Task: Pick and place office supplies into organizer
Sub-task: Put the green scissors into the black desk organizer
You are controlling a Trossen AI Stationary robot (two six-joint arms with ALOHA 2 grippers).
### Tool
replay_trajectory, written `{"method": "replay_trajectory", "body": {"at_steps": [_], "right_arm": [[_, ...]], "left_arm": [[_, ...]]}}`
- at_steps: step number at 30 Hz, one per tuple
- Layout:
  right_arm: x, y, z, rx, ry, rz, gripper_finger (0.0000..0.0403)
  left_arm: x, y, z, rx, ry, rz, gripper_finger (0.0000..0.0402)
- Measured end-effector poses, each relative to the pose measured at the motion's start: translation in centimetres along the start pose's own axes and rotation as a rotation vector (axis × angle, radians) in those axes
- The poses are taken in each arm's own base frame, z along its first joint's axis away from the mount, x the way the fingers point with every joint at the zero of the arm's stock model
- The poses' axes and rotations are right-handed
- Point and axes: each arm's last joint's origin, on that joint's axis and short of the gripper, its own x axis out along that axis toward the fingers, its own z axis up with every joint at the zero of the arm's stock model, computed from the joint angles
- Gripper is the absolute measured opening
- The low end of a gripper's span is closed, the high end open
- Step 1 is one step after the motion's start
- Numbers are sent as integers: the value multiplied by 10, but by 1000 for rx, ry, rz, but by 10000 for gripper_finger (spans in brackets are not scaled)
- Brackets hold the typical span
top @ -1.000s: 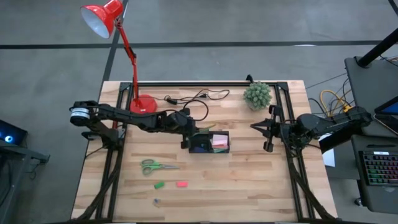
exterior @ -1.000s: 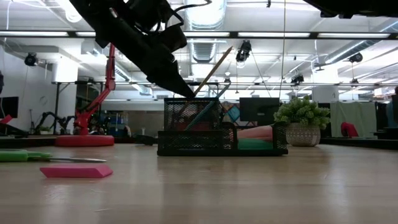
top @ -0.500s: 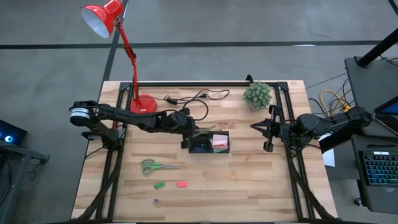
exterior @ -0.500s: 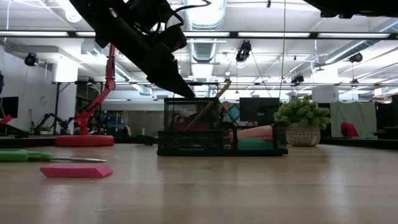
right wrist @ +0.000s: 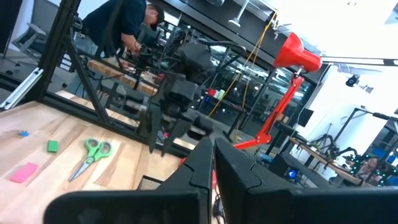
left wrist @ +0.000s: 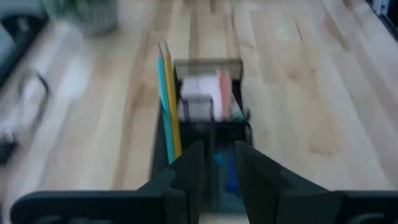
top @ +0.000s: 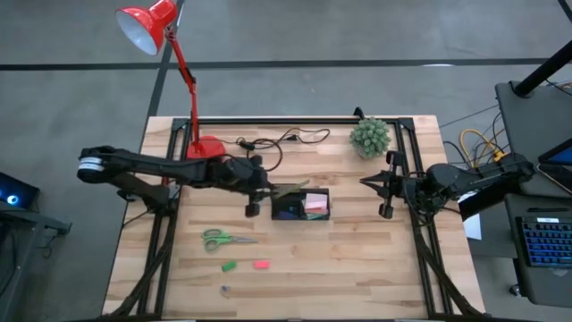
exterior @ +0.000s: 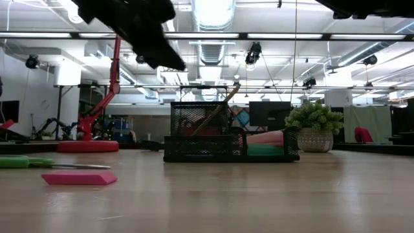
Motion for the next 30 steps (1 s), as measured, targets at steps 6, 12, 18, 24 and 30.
{"method": "replay_trajectory", "body": {"at_steps": [6, 12, 18, 24, 30], "right_arm": [[0, 0, 0, 0, 0, 0, 8], [0, 0, 0, 1, -3, -1, 8], [0, 0, 1, 2, -7, -4, 8], [0, -1, 1, 3, -12, -7, 8], [0, -1, 2, 4, -14, -8, 8]], "left_arm": [[-26, -9, -14, -178, 154, -35, 76], [-43, -23, -40, -394, 444, -10, 76], [-50, -38, -62, -575, 708, 80, 76], [-46, -56, -70, -598, 802, 97, 76], [-39, -70, -83, -596, 918, 162, 76]]}}
